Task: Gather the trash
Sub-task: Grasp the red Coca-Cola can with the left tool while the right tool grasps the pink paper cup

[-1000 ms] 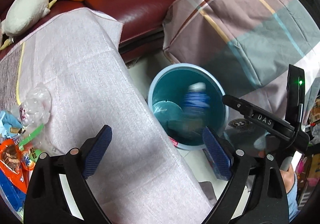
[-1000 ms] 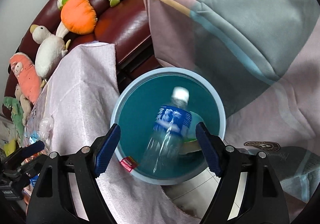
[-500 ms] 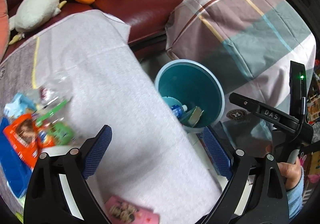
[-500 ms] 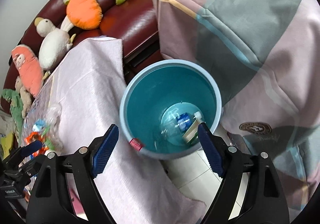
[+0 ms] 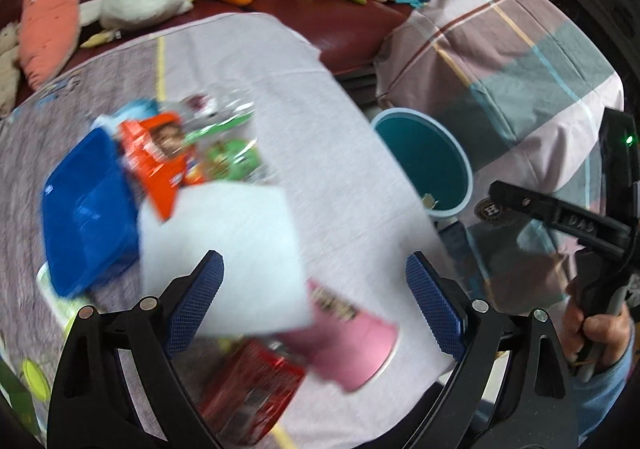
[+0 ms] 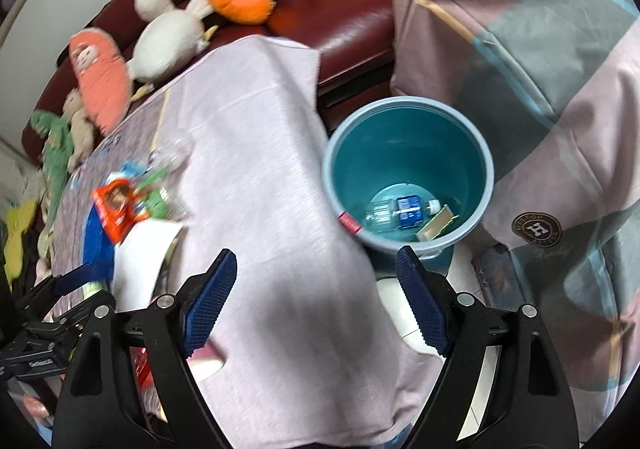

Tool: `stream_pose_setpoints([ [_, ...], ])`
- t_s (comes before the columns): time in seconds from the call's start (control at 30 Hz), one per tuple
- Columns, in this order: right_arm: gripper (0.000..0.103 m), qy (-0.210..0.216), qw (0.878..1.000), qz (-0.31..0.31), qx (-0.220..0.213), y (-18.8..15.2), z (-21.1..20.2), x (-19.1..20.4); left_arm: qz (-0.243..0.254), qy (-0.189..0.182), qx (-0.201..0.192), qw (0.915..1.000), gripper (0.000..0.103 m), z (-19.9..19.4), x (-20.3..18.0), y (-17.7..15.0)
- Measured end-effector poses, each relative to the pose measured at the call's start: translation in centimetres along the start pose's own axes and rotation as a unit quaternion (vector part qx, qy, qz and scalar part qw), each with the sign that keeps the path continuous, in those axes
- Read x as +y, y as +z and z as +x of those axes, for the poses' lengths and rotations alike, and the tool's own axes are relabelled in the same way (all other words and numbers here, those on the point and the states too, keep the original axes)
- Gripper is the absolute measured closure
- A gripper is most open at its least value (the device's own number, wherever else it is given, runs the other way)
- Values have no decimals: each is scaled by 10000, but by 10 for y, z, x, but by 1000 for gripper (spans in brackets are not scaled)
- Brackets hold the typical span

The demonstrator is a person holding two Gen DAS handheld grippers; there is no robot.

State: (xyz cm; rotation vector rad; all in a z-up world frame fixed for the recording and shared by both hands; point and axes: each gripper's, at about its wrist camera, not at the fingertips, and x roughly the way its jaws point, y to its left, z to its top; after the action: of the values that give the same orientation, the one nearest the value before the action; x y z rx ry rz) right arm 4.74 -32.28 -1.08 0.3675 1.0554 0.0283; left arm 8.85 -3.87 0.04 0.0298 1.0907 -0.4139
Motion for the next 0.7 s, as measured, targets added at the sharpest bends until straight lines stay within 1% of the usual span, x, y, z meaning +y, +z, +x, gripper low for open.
stream_pose_setpoints([
  [0.17, 25, 22, 9995, -286, 94, -16, -8, 22, 150, 112, 21, 9998, 10, -9, 19, -33],
  [0.33, 25, 14, 9985, -495, 223, -31, -8, 41, 602, 184, 258, 9977, 10, -4, 29, -69],
  [0.43, 25, 21, 9975, -628, 331, -39, -5, 53, 784, 235, 460, 9956, 10, 7, 33, -89],
  [0.57, 25, 12, 9955, -826, 474, -47, 1, 70, 886, 230, 653, 9937, 10, 25, 37, -105],
  [0.7, 25, -8, 9934, -965, 615, -50, 8, 85, 860, 126, 637, 9942, 10, 39, 43, -109],
])
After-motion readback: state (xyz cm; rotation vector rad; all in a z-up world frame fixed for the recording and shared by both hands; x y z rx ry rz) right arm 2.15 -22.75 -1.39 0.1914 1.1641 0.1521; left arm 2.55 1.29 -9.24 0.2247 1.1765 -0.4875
